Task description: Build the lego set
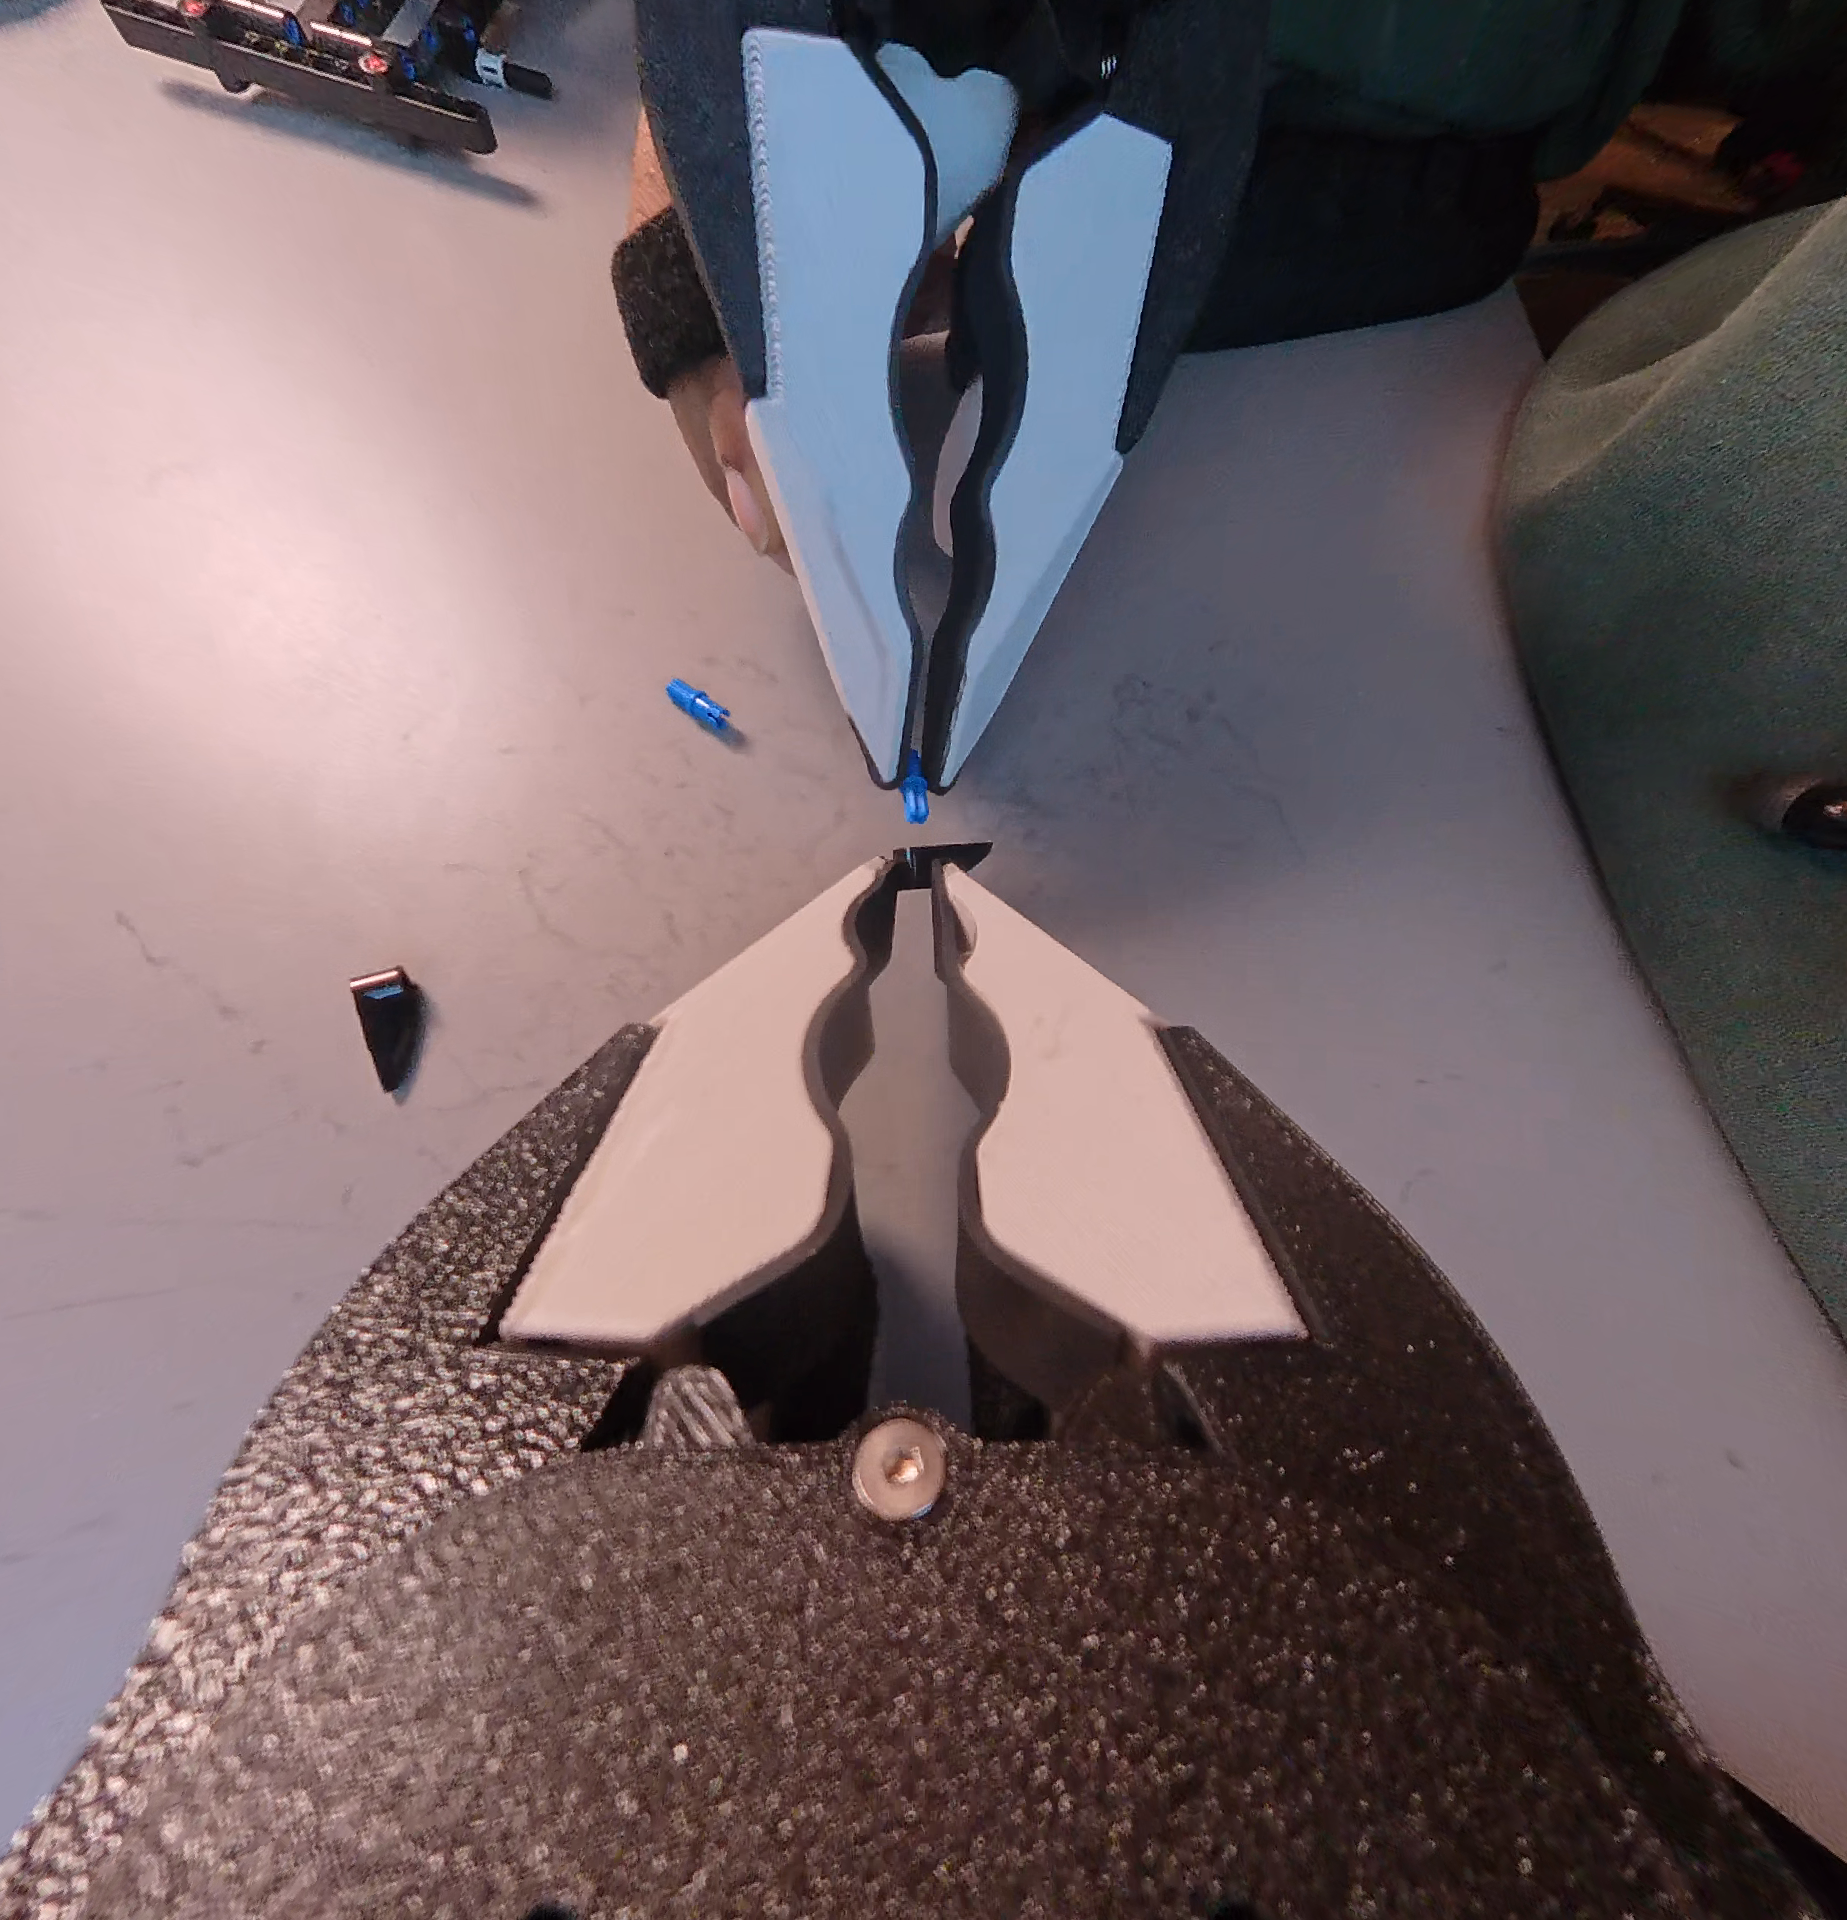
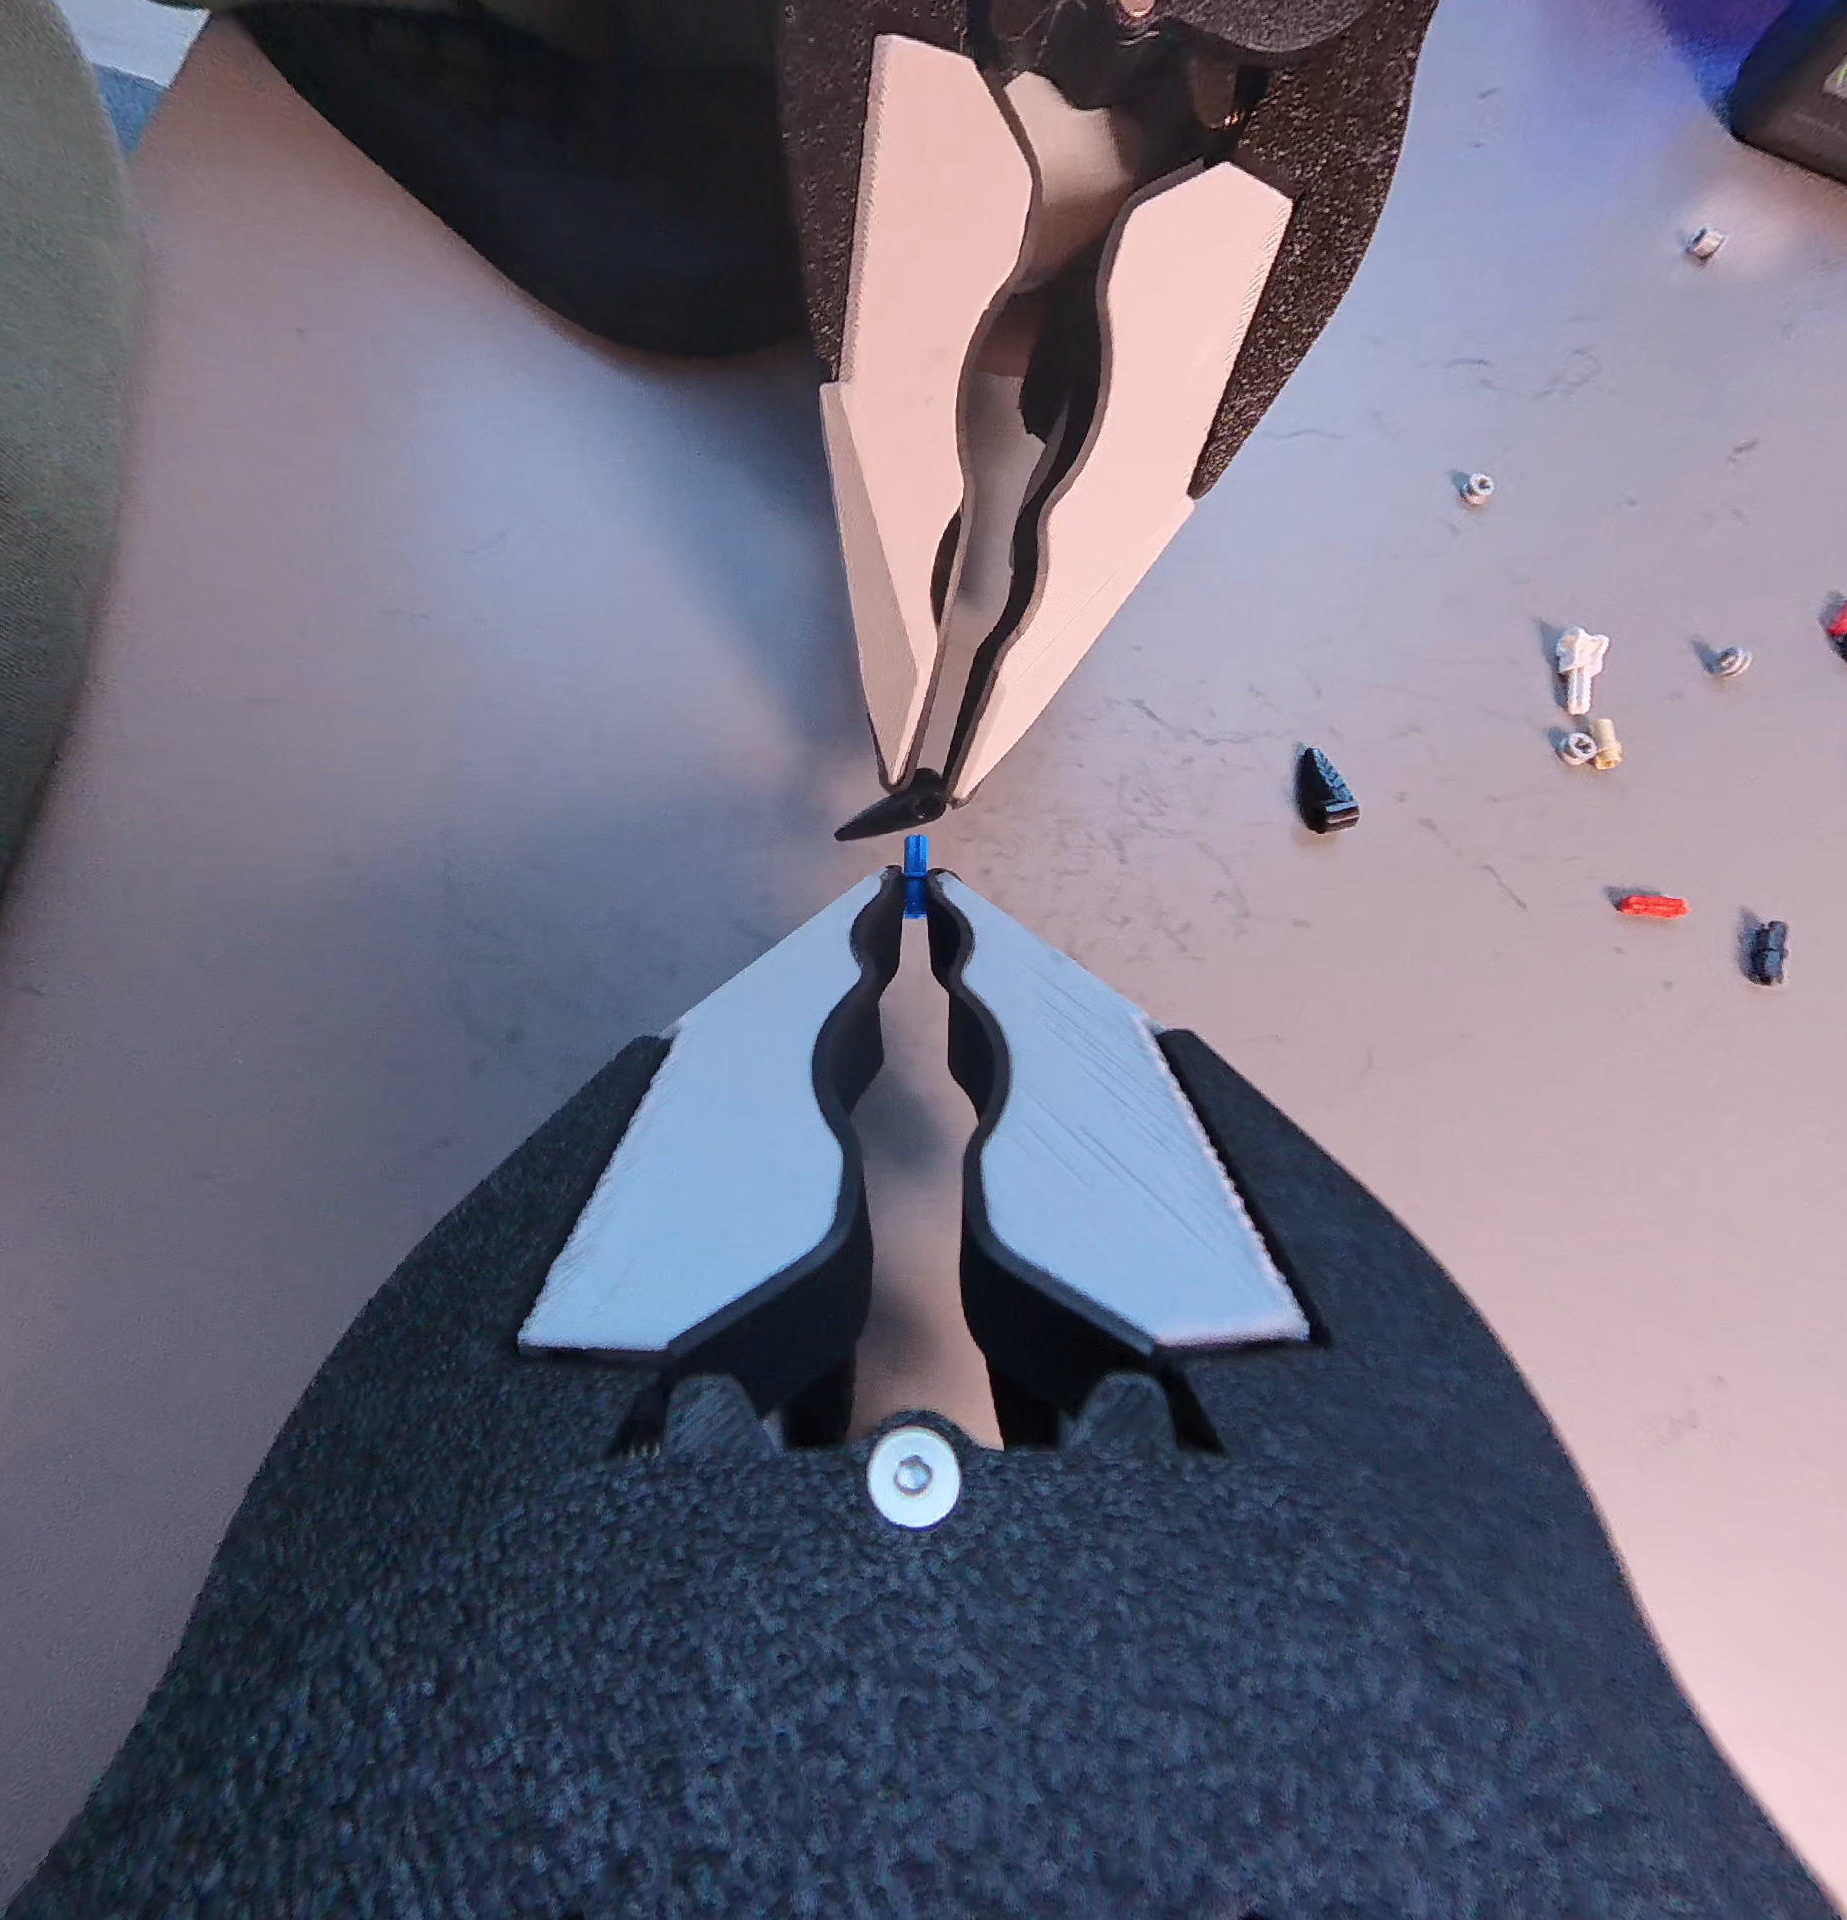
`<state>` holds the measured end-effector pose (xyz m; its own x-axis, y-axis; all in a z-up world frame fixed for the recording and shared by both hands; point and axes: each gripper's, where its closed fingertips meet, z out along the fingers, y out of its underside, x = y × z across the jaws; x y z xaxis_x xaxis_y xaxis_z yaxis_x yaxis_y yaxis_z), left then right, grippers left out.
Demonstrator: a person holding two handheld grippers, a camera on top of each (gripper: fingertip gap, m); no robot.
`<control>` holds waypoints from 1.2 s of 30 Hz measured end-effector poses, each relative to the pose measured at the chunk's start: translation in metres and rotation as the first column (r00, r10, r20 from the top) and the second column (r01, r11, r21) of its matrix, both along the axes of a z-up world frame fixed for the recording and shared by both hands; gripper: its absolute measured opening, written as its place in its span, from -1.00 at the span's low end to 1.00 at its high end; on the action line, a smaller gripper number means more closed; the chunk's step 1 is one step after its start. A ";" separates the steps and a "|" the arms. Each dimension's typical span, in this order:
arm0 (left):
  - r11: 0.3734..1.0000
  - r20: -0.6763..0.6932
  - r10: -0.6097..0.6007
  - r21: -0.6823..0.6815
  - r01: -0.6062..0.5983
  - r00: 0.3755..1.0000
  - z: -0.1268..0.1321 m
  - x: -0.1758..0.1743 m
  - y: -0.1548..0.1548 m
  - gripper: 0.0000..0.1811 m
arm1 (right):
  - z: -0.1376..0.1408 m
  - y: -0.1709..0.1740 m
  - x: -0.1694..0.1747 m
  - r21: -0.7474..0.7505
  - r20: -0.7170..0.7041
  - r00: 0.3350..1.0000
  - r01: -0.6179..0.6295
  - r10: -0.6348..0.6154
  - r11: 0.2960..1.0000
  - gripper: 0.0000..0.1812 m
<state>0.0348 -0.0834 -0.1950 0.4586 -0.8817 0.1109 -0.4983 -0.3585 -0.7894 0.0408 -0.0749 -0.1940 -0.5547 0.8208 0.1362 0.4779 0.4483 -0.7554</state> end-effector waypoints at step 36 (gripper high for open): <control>0.998 -0.128 -0.034 0.043 0.040 0.991 -0.007 0.012 -0.006 -0.94 | -0.008 -0.012 0.008 -0.382 0.478 0.878 0.185 0.023 0.905 -0.97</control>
